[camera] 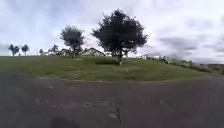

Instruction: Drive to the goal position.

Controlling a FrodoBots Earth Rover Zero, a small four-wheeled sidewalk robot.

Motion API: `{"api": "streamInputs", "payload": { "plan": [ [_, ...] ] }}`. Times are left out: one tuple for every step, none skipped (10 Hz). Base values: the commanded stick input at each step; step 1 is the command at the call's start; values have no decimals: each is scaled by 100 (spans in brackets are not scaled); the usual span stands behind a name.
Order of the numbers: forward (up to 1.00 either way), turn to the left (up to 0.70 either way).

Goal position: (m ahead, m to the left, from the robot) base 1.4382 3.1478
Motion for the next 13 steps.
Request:
{"api": "streamInputs", "payload": {
  "plan": [
    [70, 35],
    [70, 35],
    [70, 35],
    [70, 35],
    [70, 35],
    [70, 35],
    [70, 35],
    [70, 35],
    [70, 35],
    [70, 35],
    [70, 35],
    [70, 35],
    [70, 35]
  ]
}}
